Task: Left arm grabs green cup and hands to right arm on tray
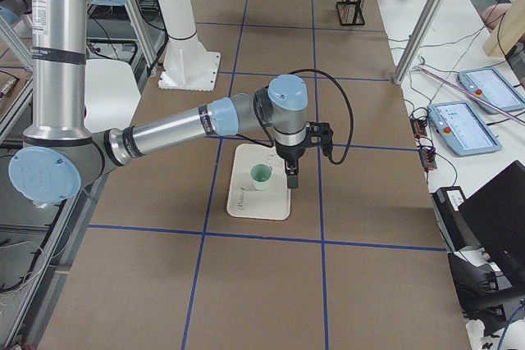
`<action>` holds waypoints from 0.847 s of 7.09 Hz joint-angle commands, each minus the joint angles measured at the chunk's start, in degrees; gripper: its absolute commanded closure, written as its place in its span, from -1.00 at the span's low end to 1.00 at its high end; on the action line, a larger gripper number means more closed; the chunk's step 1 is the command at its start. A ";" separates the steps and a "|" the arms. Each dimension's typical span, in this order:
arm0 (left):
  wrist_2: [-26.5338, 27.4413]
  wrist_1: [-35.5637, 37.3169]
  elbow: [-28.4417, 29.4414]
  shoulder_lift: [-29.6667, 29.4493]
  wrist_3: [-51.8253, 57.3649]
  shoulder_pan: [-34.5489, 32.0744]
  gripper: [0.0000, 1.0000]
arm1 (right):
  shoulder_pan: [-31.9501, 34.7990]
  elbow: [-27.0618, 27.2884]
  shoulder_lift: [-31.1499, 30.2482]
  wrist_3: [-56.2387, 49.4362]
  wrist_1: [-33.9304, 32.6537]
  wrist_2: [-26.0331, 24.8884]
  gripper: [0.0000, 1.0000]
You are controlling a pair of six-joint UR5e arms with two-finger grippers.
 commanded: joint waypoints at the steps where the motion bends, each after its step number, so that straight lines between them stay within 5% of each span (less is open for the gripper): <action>1: -0.05 -0.25 -0.03 0.22 -0.28 -0.09 -1.00 | -0.49 -0.11 -0.07 -0.04 0.16 0.19 -0.99; 6: -0.05 -0.34 -0.20 0.84 -0.28 -0.09 -1.00 | -1.02 -0.29 -0.16 0.05 0.07 3.71 -0.99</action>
